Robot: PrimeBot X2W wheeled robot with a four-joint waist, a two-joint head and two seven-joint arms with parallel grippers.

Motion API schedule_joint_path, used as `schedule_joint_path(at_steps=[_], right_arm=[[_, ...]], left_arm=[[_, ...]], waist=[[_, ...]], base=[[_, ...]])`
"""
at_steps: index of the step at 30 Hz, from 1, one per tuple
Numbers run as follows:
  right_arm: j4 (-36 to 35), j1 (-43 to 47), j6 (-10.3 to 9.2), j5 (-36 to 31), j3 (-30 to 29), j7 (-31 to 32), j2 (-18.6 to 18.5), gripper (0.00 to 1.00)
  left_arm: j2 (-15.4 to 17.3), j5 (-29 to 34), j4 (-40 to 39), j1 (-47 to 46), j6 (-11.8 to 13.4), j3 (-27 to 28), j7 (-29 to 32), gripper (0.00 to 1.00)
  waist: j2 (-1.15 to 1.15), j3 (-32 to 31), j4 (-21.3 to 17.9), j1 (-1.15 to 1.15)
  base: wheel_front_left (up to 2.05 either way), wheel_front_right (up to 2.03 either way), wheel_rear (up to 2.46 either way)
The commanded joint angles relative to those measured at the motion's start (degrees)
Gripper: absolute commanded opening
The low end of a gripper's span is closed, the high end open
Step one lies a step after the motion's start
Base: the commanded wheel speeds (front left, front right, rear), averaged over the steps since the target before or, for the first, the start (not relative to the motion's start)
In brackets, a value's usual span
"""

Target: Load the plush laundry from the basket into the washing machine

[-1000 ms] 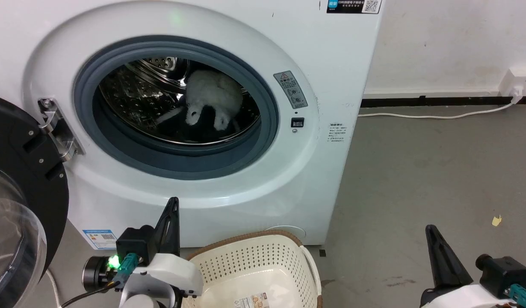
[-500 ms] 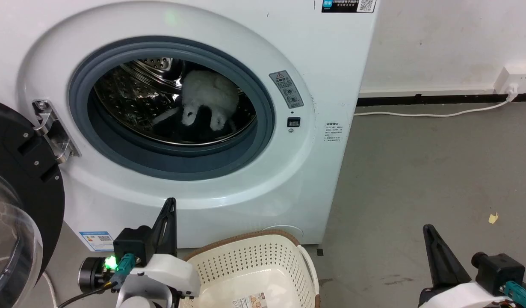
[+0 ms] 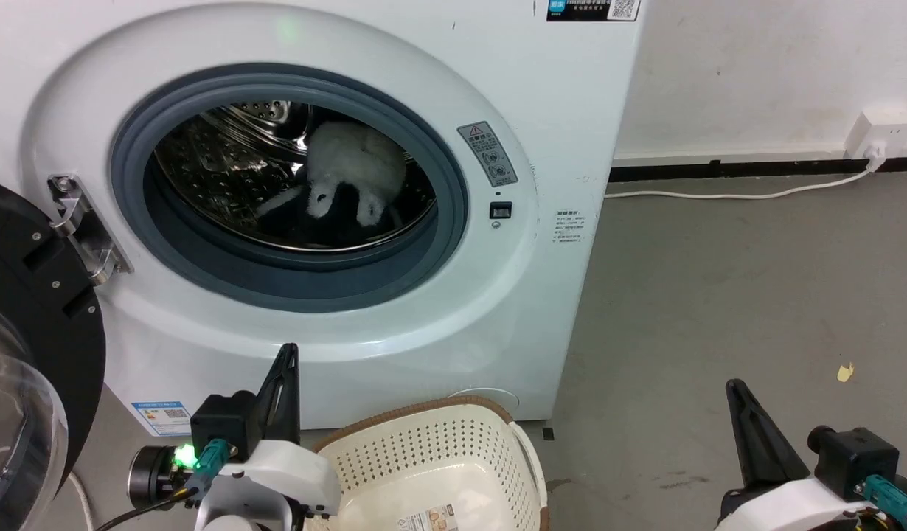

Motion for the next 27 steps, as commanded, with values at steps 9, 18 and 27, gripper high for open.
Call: schedule_joint_path(at_steps=[9,18,27], right_arm=[[-0.5,-0.97,-0.02,-1.49,0.25,0.9,0.07,0.0],[-0.68,-1.27,-0.03,-2.46,0.39,1.53,0.08,0.0],[-0.87,-1.58,-0.03,-3.43,0.54,2.15,0.09,0.0]], left_arm=[[-0.69,1.6,-1.7,1.42,-0.72,1.11,1.22,0.0],[-1.05,2.58,-2.91,2.09,-1.12,1.98,2.25,0.0],[-1.41,3.57,-4.12,2.76,-1.51,2.85,3.29,0.0]], waist=[[0.0,0.04,-0.39,-0.01],[0.0,0.08,-0.75,-0.01],[0.0,0.12,-1.12,-0.01]], base=[[0.0,0.0,0.0],[0.0,0.0,0.0],[0.0,0.0,0.0]])
